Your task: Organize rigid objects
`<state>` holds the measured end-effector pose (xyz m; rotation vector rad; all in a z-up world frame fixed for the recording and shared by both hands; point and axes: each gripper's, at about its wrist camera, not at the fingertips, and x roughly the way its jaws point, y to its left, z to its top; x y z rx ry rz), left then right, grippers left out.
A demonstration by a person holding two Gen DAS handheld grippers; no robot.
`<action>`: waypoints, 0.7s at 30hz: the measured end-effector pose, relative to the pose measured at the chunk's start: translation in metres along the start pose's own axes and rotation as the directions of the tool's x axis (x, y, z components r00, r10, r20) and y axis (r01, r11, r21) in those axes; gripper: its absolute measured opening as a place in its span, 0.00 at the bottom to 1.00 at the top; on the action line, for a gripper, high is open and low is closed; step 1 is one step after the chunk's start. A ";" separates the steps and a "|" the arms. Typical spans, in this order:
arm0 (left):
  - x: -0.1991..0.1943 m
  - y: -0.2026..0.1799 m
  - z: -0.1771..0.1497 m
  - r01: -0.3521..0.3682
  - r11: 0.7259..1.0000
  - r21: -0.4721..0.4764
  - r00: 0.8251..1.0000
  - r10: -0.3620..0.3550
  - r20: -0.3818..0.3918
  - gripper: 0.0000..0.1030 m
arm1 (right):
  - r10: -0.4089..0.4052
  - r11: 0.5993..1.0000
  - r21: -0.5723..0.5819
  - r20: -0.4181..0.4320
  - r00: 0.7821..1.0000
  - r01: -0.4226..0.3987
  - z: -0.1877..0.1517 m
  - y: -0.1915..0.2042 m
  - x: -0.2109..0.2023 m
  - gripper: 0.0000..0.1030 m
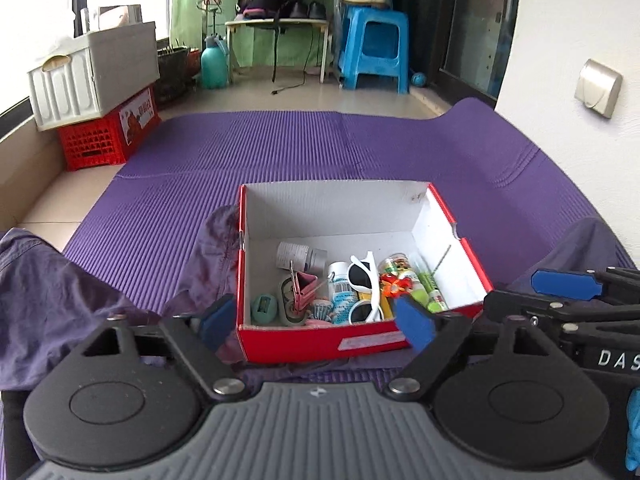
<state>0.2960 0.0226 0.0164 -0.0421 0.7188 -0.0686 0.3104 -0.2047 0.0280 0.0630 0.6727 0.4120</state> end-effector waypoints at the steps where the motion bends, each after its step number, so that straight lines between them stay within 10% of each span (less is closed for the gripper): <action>1: -0.004 0.000 -0.003 0.001 1.000 -0.004 1.000 -0.001 0.003 0.86 | 0.003 1.000 0.002 0.008 1.000 -0.003 -0.002 0.001 -0.005 0.68; 11: -0.050 -0.005 -0.025 0.012 0.999 -0.038 0.999 -0.010 0.051 1.00 | -0.006 1.000 0.027 0.101 0.995 0.003 -0.020 0.003 -0.053 0.97; 21: -0.079 -0.017 -0.043 -0.025 0.999 -0.024 0.996 0.027 0.085 1.00 | 0.019 1.000 -0.025 0.119 0.993 -0.016 -0.038 0.016 -0.080 1.00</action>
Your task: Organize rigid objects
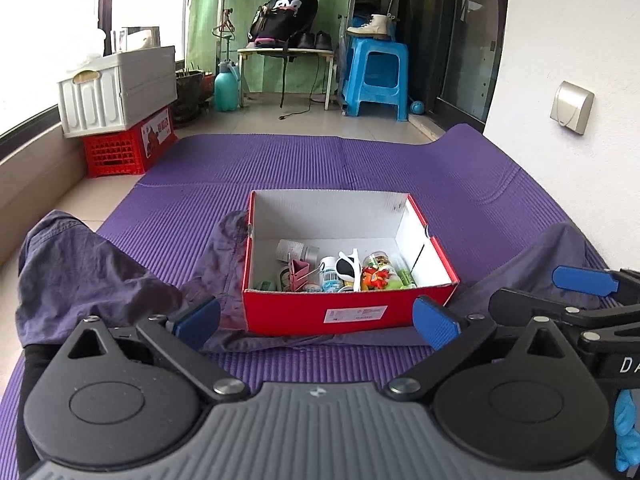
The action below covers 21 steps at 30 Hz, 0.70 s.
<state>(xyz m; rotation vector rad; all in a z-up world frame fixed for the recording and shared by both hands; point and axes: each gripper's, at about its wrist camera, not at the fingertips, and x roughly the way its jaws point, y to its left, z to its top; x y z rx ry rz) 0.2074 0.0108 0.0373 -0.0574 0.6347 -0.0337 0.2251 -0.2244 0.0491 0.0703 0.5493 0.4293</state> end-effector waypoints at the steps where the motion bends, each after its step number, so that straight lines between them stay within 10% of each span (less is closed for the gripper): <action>1: -0.002 -0.001 -0.002 -0.006 1.000 0.003 1.000 0.006 0.001 1.00 | 0.002 1.000 -0.002 0.002 1.000 -0.002 -0.002 0.001 -0.002 1.00; 21: -0.023 -0.007 -0.031 -0.001 1.000 0.016 1.000 0.001 -0.007 1.00 | 0.007 1.000 -0.002 -0.011 1.000 -0.007 -0.029 0.005 -0.027 1.00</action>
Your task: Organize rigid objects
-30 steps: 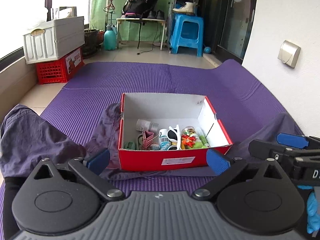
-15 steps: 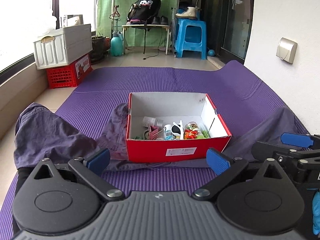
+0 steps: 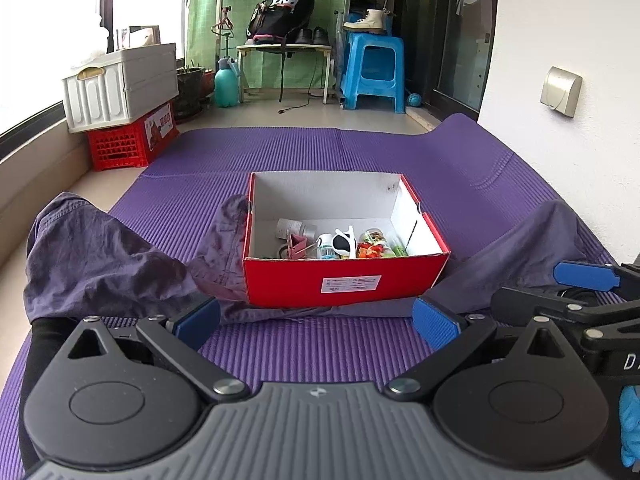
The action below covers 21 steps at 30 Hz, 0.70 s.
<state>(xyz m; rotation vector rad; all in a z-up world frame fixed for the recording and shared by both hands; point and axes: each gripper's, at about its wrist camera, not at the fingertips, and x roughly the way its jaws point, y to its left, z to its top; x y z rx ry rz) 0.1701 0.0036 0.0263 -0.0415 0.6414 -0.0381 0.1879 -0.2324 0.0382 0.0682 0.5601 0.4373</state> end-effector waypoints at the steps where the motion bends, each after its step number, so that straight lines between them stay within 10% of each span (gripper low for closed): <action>1: 0.000 -0.001 -0.001 -0.001 1.000 0.004 1.000 0.001 0.002 1.00 | 0.004 1.000 -0.001 -0.002 1.000 -0.004 0.000 0.000 0.001 1.00; 21: 0.002 -0.001 -0.001 -0.004 1.000 0.003 1.000 0.004 0.010 1.00 | -0.018 1.000 -0.012 -0.003 1.000 0.018 -0.002 -0.002 0.004 1.00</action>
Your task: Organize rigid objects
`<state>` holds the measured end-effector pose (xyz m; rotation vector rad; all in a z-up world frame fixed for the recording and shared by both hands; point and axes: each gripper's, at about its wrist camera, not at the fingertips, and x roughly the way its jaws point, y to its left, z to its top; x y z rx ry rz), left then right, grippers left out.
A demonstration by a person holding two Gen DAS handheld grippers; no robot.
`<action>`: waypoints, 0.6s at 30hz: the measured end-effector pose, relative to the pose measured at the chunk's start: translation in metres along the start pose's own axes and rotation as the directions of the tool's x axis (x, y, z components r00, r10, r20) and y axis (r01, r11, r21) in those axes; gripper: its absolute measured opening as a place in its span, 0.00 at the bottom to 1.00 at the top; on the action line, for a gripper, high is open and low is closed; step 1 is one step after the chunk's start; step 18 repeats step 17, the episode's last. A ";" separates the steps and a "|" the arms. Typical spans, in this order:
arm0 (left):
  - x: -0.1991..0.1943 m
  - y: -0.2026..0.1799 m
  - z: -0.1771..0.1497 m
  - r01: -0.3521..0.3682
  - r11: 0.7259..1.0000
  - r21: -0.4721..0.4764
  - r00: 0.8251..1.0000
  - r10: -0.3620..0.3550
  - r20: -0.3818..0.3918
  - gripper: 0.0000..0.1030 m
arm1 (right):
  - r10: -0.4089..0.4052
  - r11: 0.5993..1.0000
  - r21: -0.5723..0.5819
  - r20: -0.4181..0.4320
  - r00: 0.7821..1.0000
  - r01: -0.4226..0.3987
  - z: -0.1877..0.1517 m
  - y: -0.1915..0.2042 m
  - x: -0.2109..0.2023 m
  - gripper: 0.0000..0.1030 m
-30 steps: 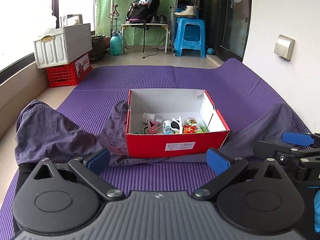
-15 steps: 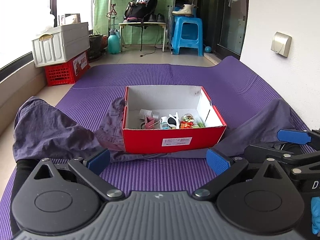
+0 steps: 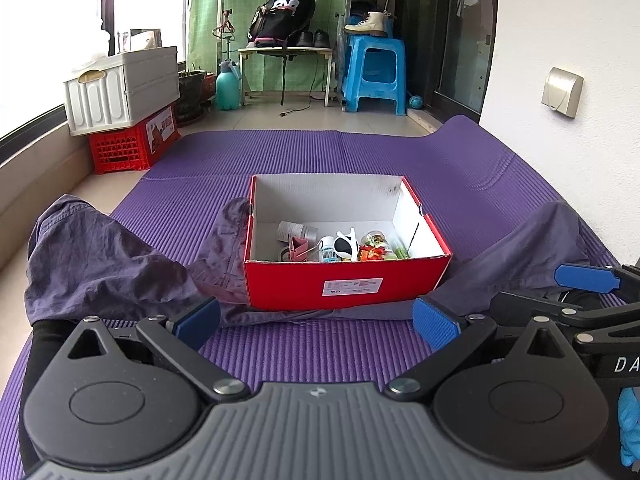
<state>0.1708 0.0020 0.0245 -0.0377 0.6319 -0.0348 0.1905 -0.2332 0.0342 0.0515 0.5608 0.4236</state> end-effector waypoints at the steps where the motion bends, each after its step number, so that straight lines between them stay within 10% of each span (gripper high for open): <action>1: 0.000 0.000 0.000 0.001 1.000 0.002 1.000 -0.001 0.002 1.00 | -0.001 1.000 0.000 0.000 1.000 0.001 0.000 0.000 0.000 1.00; 18: -0.012 -0.001 0.004 -0.007 1.000 0.005 0.998 0.006 0.062 1.00 | -0.004 1.000 -0.010 0.032 0.999 0.005 0.000 0.001 -0.009 1.00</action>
